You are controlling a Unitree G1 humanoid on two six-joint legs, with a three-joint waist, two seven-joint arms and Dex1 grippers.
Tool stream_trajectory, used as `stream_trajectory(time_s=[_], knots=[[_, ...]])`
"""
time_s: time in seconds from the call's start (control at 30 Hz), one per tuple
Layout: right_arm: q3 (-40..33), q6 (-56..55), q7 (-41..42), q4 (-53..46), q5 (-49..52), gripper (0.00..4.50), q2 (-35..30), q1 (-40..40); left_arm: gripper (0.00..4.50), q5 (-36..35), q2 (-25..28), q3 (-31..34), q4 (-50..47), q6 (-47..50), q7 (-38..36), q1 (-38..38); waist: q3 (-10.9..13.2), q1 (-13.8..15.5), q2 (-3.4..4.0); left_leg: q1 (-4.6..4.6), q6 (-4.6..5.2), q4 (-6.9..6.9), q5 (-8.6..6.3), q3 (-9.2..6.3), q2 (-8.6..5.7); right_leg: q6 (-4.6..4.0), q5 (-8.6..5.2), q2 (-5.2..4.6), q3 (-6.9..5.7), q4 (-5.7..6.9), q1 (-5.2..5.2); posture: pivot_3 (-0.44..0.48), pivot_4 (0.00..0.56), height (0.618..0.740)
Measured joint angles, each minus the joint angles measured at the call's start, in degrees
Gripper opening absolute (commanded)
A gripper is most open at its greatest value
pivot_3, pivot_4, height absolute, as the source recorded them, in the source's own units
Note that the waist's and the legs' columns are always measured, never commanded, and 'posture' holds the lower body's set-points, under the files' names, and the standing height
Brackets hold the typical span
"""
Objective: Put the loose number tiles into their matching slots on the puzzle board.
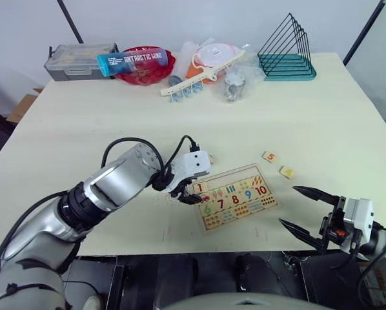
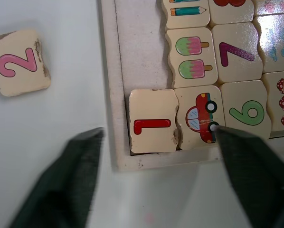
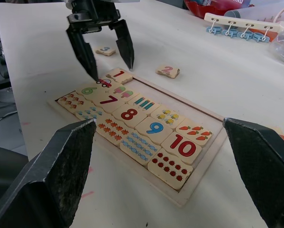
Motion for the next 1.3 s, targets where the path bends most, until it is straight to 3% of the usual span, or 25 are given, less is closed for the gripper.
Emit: stream_trajectory(time_s=[0.33,0.6,0.83,0.87,0.93,1.3], knots=[[0.0,-0.02,0.03,0.0,-0.02,4.5,-0.03,0.22,4.47,-3.47,1.89,5.23,1.88,0.08,-3.33,-0.97,0.0,0.12,0.0,0.0,0.0,0.01,0.0,-0.01,0.0,0.0,0.0,0.0,-0.01,0.0,0.0,0.0,0.15,0.74],[0.0,-0.2,0.08,0.06,-0.05,4.5,-0.03,-0.34,4.47,-3.09,-0.56,7.8,13.57,-12.89,-6.91,-1.28,0.0,0.31,0.0,0.0,0.0,0.04,0.0,0.07,-0.01,0.0,0.0,0.0,-0.01,0.0,0.0,0.0,0.15,0.74],[-0.01,-0.21,-0.1,0.06,-0.13,4.5,-0.03,-0.19,1.54,-2.5,-2.47,10.09,19.15,-24.78,-10.65,2.17,-0.01,0.58,0.01,0.0,0.0,0.04,0.0,0.09,-0.01,0.0,0.01,-0.01,0.0,0.01,0.0,0.0,0.15,0.74],[-0.03,-0.23,-0.2,0.06,-0.15,4.5,-0.02,-0.05,0.85,-2.23,-3.36,10.46,20.14,-27.51,-11.25,3.5,0.0,0.7,0.0,-0.01,0.0,0.04,0.0,0.09,-0.01,0.0,0.01,-0.01,0.0,0.01,0.0,0.0,0.15,0.74],[-0.07,-0.33,-0.24,0.06,-0.16,4.5,-0.02,0.12,0.2,-2.08,-4.14,10.72,20.93,-29.17,-11.65,4.0,0.0,0.74,0.0,-0.02,0.0,0.05,0.0,0.09,-0.01,0.0,0.01,-0.01,0.0,0.01,0.0,0.0,0.15,0.74],[-0.52,-1.06,-0.66,0.07,-0.19,4.5,-0.04,0.37,0.1,1.34,-8.19,12.11,29.33,-41.69,-13.76,5.41,-0.01,0.81,0.01,-0.02,0.0,0.06,0.01,0.09,-0.02,0.0,0.01,-0.01,-0.01,0.01,0.0,0.0,0.15,0.74]])
